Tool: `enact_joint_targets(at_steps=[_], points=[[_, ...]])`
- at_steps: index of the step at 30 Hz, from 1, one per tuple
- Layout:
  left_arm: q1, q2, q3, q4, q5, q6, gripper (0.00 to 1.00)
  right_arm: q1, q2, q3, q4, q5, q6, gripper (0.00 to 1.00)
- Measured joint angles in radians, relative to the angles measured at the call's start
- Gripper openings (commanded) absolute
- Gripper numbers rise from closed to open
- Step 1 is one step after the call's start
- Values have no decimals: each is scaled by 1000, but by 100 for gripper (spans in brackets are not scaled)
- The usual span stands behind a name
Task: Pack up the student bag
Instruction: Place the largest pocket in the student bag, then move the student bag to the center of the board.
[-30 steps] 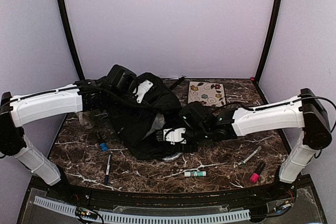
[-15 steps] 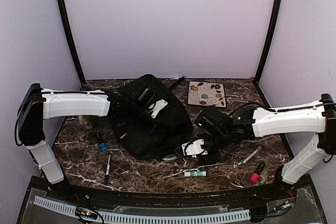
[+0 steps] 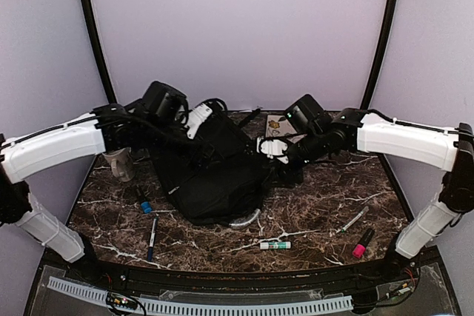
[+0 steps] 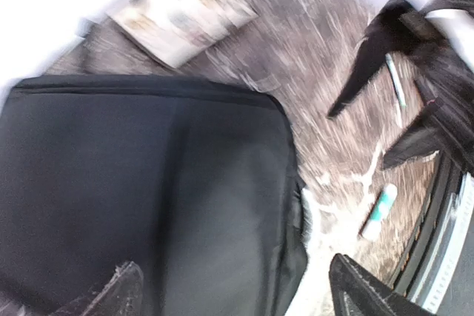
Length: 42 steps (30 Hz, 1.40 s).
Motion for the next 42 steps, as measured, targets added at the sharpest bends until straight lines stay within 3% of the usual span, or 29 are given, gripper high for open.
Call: enact_joint_targets(at_steps=[3, 7, 13, 24, 31, 35, 42], points=[[48, -192, -85, 22, -65, -31, 88, -58, 85, 129, 18, -69, 36, 58], [113, -260, -154, 13, -148, -114, 68, -90, 195, 204, 46, -104, 92, 58], [113, -276, -330, -54, -204, -208, 71, -90, 312, 198, 102, -78, 172, 56], [113, -583, -539, -93, -194, -412, 66, -111, 529, 243, 148, 64, 291, 54], [113, -618, -671, -27, -89, -415, 61, -138, 529, 260, 165, 132, 297, 55], [113, -568, -682, 32, -63, -401, 48, -158, 486, 247, 147, 90, 271, 57], [79, -492, -742, 153, -78, -345, 47, -169, 194, 131, 150, -129, 204, 59]])
